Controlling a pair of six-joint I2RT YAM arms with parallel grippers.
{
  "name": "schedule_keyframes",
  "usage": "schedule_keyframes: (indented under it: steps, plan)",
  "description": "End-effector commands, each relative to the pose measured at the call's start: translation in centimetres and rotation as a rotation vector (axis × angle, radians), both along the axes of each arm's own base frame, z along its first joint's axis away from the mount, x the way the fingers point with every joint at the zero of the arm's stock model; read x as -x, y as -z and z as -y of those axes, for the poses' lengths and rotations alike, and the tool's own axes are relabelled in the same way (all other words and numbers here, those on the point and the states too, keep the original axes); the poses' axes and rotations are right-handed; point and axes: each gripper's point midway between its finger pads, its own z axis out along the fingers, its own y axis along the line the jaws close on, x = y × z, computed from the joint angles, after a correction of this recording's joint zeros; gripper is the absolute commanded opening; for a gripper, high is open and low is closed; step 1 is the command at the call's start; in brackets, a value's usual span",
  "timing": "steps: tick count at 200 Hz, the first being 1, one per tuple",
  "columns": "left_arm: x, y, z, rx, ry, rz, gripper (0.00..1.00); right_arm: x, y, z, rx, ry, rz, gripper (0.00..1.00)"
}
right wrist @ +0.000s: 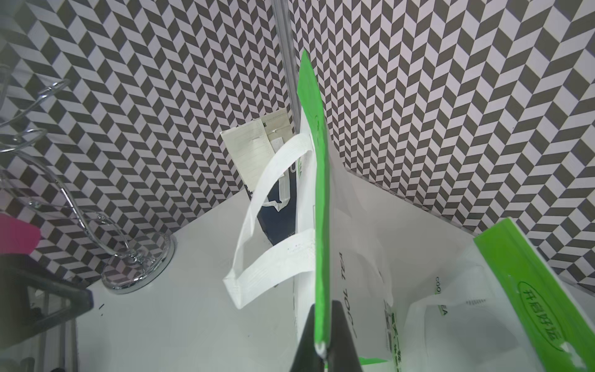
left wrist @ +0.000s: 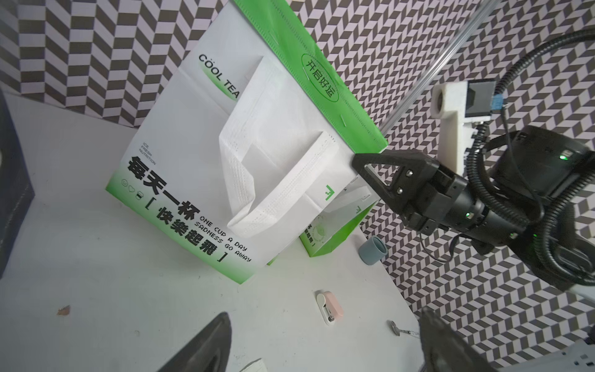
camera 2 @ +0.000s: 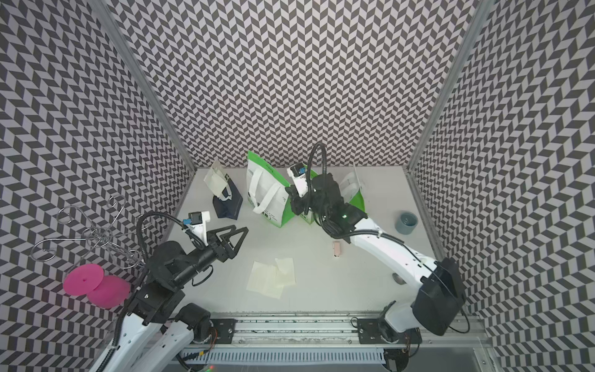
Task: Staple the receipts to the bags
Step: Pick up the takeout bag at the center of the board, then place the takeout bag at the center of the board.
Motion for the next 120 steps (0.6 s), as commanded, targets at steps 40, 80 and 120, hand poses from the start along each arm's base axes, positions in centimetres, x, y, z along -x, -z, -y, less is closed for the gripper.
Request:
schedule_keyframes:
  steps: [40, 80, 120]
  plan:
    - [1.8, -2.3, 0.9, -0.034, 0.098, 0.078, 0.91, 4.7, 1.9, 1.2, 0.144, -0.346, 0.069, 0.00]
    - [2.0, -1.8, 1.3, -0.042, 0.128, 0.070, 0.91, 4.6, 3.7, 2.5, 0.155, -0.409, 0.048, 0.00]
    - [2.3, -1.8, 1.5, -0.055, 0.150, 0.066, 0.91, 4.7, 5.3, 3.9, 0.175, -0.463, -0.024, 0.00]
